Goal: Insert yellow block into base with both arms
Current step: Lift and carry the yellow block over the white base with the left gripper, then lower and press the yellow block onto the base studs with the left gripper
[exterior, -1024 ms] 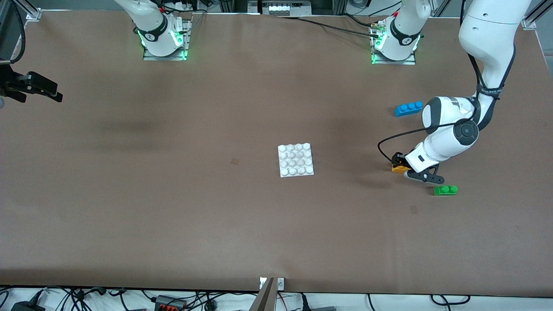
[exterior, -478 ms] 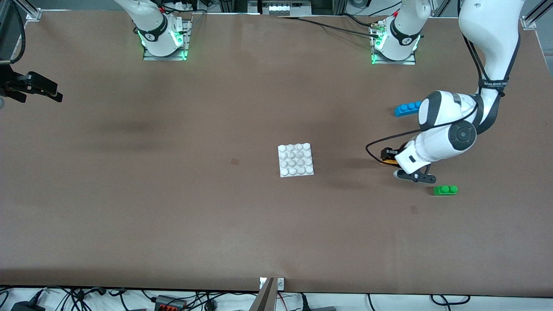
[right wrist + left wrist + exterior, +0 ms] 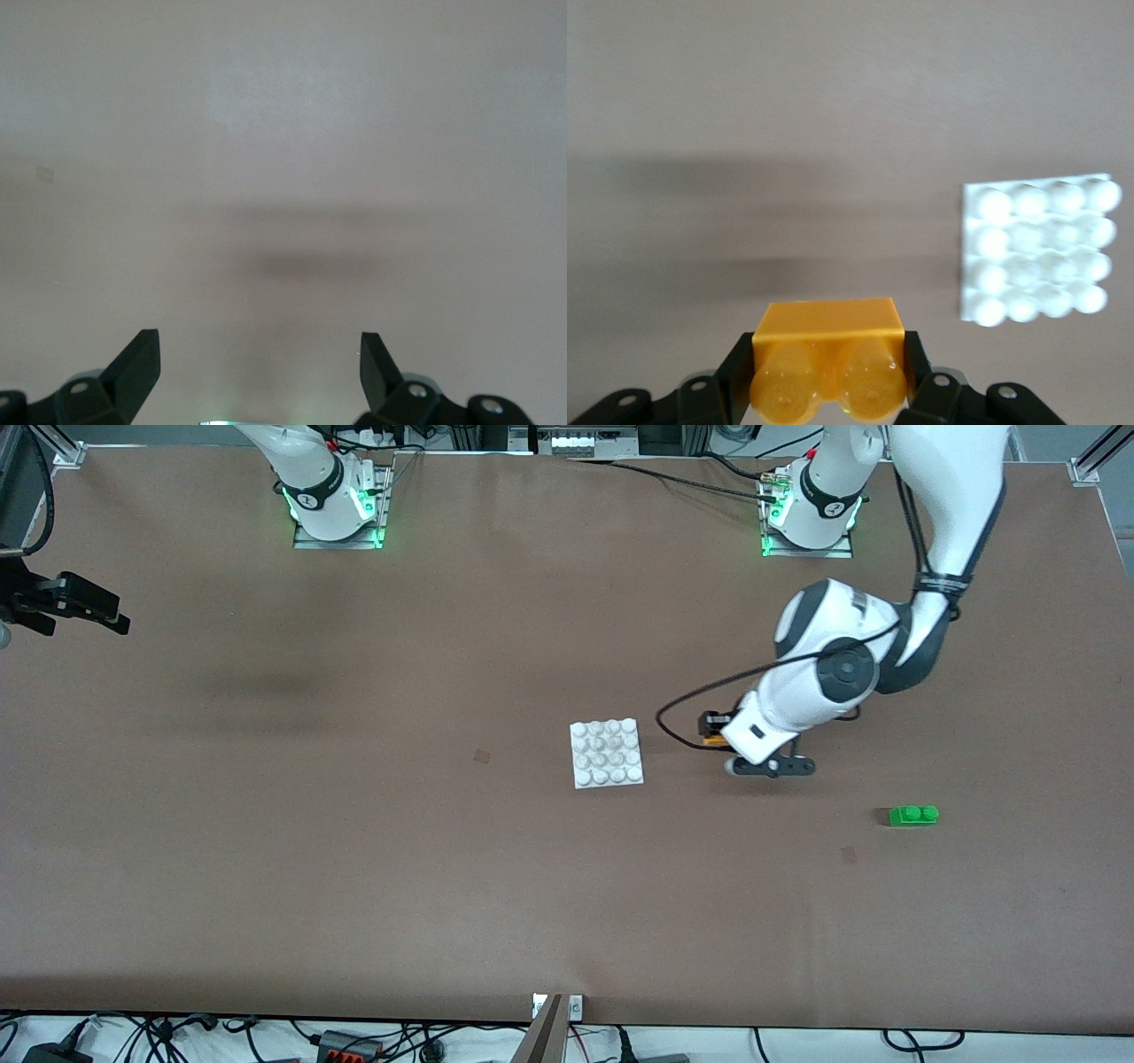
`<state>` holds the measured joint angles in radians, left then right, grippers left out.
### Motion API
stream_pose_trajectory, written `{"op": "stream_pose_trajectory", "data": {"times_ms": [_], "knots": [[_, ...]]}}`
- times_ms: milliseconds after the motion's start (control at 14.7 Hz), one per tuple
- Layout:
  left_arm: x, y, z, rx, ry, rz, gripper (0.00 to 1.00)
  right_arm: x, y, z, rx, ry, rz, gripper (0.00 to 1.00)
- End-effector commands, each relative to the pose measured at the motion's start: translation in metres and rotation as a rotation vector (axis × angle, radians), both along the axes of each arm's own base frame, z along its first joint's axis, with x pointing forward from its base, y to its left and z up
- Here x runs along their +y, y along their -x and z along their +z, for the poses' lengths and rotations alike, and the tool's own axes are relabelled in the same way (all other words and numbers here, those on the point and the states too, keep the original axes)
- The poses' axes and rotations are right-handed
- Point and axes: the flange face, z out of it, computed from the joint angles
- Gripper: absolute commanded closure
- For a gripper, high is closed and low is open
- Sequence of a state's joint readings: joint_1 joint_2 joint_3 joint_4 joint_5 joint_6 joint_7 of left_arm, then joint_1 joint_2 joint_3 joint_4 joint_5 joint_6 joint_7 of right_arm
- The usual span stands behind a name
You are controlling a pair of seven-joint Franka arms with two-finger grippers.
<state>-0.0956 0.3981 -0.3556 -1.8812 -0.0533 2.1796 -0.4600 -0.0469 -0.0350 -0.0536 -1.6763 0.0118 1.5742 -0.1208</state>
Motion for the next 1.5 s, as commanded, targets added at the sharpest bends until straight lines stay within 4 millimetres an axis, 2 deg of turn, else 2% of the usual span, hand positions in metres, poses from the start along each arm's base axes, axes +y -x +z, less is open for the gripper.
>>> {"op": "stream_pose_trajectory", "data": {"times_ms": [0,137,205,341,410,614,683,1024,1433], "knots": [[-0.043,-0.009,-0.003,0.016,0.016,0.063,0.59,0.003,-0.002,0.005,0.0,0.0,-0.002,0.0],[-0.07,-0.011,-0.011,0.026,0.02,0.11,0.59,0.003,-0.002,0.005,0.0,0.001,-0.003,0.0],[-0.088,-0.003,-0.015,0.032,0.017,0.103,0.6,0.003,-0.002,0.005,0.0,0.0,-0.002,0.0],[-0.105,0.004,-0.024,0.029,0.023,0.083,0.6,0.006,-0.003,0.005,0.0,0.0,0.004,0.0],[-0.11,-0.004,-0.024,-0.003,0.05,0.096,0.6,0.006,-0.002,0.005,0.002,0.0,0.004,0.0],[-0.149,0.006,-0.047,-0.005,0.036,0.103,0.61,0.007,-0.002,0.005,0.002,0.0,0.006,0.0],[-0.153,0.002,-0.046,-0.022,0.031,0.1,0.61,0.007,-0.002,0.005,0.002,0.0,0.006,0.0],[-0.16,0.006,-0.061,-0.05,-0.017,0.047,0.61,0.007,-0.002,0.004,0.004,0.0,0.006,0.0],[-0.167,0.007,-0.069,-0.072,0.0,0.044,0.62,0.008,-0.002,0.004,0.005,0.0,0.007,0.0]]}}
